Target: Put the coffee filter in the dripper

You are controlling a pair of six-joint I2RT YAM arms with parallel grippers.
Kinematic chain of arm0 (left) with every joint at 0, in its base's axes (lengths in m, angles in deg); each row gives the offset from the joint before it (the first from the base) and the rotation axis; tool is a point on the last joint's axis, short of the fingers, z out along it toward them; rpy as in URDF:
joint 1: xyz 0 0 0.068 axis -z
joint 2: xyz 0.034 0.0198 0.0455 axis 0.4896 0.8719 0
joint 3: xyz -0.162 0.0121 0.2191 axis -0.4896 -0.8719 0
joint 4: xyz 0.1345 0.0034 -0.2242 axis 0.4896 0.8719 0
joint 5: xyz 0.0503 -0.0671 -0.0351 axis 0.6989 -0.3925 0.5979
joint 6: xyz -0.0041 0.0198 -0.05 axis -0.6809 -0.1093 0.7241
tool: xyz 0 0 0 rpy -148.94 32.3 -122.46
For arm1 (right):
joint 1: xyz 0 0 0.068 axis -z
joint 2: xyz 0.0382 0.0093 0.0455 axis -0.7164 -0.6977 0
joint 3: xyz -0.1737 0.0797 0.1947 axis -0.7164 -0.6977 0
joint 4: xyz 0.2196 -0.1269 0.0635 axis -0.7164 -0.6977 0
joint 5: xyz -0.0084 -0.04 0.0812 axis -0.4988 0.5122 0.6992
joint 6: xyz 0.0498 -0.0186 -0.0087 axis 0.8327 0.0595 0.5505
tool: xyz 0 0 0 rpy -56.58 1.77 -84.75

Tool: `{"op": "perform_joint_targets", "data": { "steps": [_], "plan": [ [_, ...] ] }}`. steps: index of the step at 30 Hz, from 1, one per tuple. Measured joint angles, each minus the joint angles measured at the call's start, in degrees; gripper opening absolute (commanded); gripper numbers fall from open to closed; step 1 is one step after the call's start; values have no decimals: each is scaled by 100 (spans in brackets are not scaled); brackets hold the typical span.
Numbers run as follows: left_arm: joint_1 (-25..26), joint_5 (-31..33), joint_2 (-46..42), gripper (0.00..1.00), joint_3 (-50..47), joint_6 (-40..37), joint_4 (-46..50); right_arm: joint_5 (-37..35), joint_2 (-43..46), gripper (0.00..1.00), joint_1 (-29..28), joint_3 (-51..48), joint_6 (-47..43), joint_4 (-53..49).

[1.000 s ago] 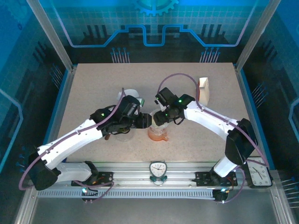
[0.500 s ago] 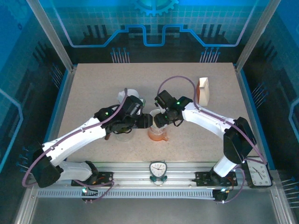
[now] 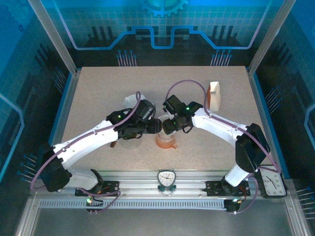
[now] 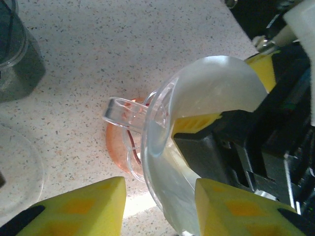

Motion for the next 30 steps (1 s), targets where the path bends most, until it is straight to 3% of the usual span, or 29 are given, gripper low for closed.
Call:
{"op": "perform_joint_targets", "data": {
  "steps": [17,27,30],
  "plan": [
    [-144,50,251,36,28,0,-181,0,0,66,0,0,0,2],
    [-229,46,363,16,28,-2,-299,2,0,66,0,-15,15,42],
    [-227,44,369,16,28,2,-304,0,0,66,0,-22,20,63]
  ]
}}
